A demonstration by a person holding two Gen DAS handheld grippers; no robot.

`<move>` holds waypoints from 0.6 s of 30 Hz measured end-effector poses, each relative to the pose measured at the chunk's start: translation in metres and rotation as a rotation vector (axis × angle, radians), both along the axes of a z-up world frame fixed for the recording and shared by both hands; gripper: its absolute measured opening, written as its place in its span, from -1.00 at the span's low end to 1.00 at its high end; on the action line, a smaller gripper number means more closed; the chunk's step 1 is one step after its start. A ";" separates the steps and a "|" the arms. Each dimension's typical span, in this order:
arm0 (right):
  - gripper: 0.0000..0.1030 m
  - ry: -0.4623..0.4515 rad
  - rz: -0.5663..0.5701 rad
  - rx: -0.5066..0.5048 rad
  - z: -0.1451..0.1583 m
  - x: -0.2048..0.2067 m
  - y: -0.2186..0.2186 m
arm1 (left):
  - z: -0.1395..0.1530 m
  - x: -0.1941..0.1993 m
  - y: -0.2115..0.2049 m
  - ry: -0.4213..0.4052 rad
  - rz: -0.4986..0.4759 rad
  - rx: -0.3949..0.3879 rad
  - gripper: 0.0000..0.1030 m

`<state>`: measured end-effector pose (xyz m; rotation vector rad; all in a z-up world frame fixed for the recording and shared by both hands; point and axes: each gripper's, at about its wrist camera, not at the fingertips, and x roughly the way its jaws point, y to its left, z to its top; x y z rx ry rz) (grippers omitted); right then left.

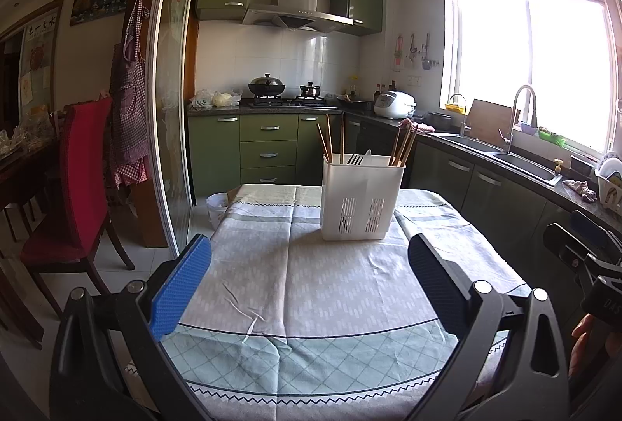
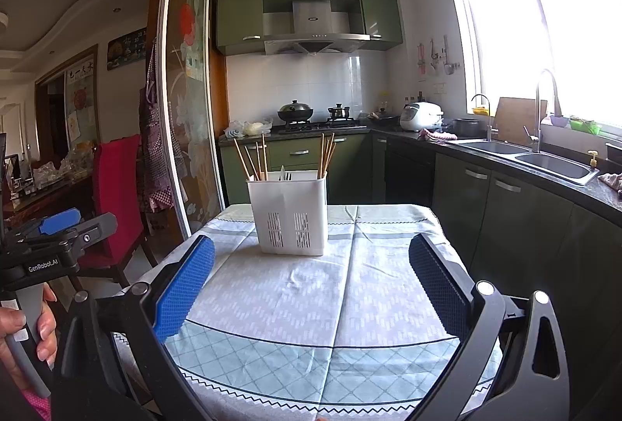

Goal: Organize utensils

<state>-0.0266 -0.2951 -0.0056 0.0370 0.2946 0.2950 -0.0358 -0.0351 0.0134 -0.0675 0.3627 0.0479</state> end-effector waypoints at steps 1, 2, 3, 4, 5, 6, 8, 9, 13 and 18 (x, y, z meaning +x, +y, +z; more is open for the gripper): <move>0.91 -0.001 -0.001 0.000 0.000 0.000 0.000 | 0.000 0.000 0.000 0.000 0.000 0.000 0.87; 0.91 0.001 0.000 0.000 0.000 0.000 0.000 | 0.000 0.000 0.000 0.000 -0.001 0.001 0.87; 0.91 0.001 0.001 0.002 0.000 0.000 0.000 | -0.001 -0.001 0.000 -0.001 -0.001 0.001 0.87; 0.91 0.002 0.002 0.004 0.000 0.000 0.000 | 0.000 -0.001 0.000 0.001 -0.001 0.000 0.87; 0.91 0.002 0.001 0.004 0.000 0.000 0.000 | 0.000 -0.001 0.000 0.001 -0.001 0.000 0.87; 0.91 0.002 0.001 0.004 0.000 0.000 0.000 | -0.001 -0.001 0.000 0.001 0.000 0.000 0.87; 0.91 0.002 0.002 0.006 0.000 0.000 0.000 | 0.000 -0.001 0.000 -0.001 0.000 0.001 0.87; 0.91 0.002 0.002 0.006 0.000 0.000 0.000 | 0.000 -0.001 0.000 0.000 -0.001 0.001 0.87; 0.91 0.003 0.002 0.005 0.000 0.000 0.000 | 0.000 -0.001 0.000 0.001 -0.001 0.001 0.87; 0.91 0.004 0.002 0.005 0.000 0.001 0.002 | -0.002 0.000 -0.001 0.014 0.009 0.008 0.87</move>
